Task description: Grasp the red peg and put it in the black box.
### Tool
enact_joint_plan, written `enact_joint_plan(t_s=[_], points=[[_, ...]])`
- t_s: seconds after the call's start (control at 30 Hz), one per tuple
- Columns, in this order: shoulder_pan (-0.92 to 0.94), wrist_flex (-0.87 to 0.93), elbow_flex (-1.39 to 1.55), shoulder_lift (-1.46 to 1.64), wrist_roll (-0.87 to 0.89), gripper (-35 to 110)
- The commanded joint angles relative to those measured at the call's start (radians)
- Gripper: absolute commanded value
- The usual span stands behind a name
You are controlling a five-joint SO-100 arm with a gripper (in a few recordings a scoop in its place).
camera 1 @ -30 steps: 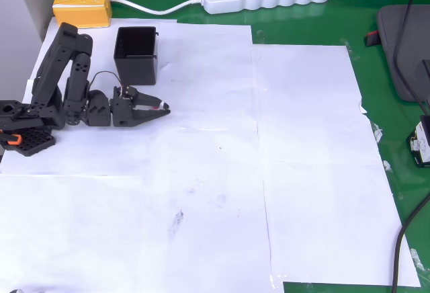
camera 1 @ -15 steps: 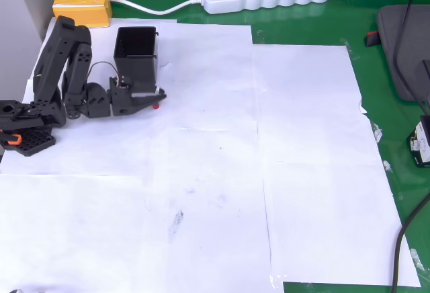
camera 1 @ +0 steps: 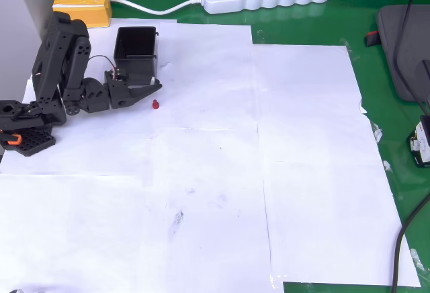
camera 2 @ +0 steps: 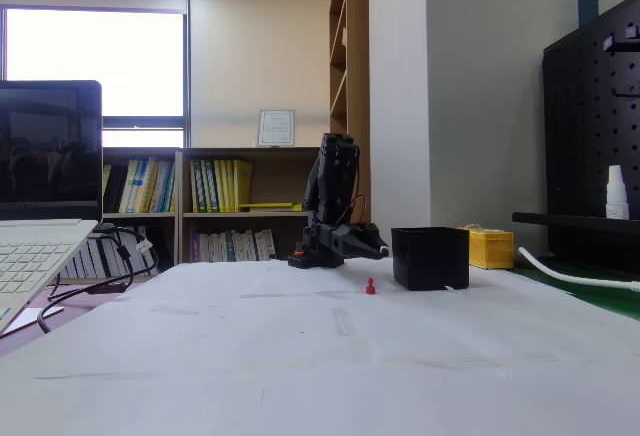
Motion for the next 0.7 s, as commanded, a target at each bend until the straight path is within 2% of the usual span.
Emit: enact_joint_plan(t_s=[0.0,0.4,0.5,0.67], points=[[-0.018,-0.041,0.020,-0.055,-0.021,0],[-0.009,-0.041,0.026,-0.057,-0.015,3],[-0.002,-0.041,0.037,-0.057,-0.011,16],[0.012,-0.043,0.044,-0.046,-0.011,23]])
